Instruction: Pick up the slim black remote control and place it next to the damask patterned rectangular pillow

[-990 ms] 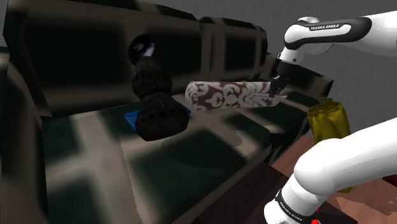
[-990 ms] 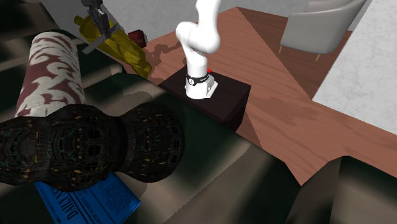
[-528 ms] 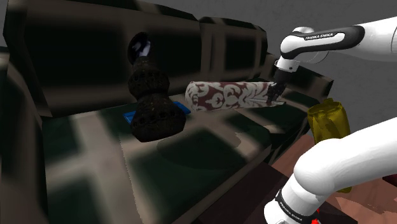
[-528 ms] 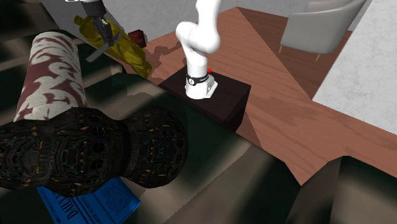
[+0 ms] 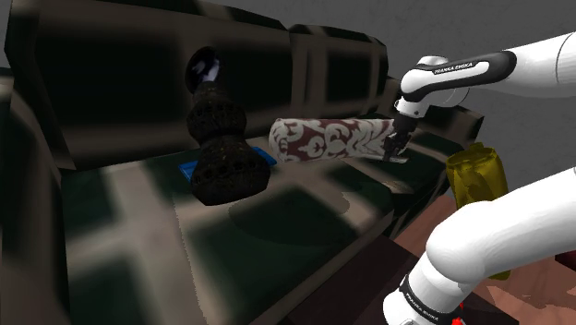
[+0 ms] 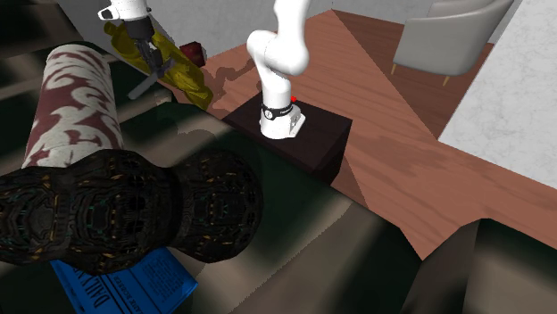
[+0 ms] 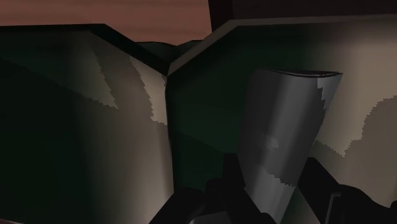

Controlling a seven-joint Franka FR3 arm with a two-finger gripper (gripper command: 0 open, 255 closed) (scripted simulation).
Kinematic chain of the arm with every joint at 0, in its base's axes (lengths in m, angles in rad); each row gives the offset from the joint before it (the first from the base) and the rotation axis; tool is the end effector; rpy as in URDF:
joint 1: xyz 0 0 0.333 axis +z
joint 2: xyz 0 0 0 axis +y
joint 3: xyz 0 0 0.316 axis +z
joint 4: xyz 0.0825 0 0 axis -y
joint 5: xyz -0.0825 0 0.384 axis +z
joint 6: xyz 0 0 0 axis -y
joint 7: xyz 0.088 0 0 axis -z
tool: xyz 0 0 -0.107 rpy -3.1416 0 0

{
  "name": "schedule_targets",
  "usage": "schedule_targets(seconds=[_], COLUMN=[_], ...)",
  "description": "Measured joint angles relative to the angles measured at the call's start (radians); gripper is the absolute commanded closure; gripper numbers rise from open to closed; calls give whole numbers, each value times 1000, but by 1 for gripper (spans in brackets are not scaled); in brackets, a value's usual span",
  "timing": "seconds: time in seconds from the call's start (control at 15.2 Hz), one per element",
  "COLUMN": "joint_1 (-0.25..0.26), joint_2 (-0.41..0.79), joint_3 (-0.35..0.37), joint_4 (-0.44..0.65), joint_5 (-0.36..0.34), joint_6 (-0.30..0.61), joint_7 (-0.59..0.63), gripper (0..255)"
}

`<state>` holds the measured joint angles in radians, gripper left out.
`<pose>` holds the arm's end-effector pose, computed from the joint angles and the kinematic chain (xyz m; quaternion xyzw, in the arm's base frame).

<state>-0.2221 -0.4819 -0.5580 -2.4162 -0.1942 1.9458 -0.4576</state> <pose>0.2798 -0.3078 0.4536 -0.9948 0.0938 -0.0015 0.0405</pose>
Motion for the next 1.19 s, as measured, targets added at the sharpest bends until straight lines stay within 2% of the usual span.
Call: schedule_targets(seconds=[1.19], joint_1=[20], joint_2=[133], joint_3=[-76], joint_4=[-148], joint_5=[17], joint_6=[274], joint_7=[-44], gripper=[255])
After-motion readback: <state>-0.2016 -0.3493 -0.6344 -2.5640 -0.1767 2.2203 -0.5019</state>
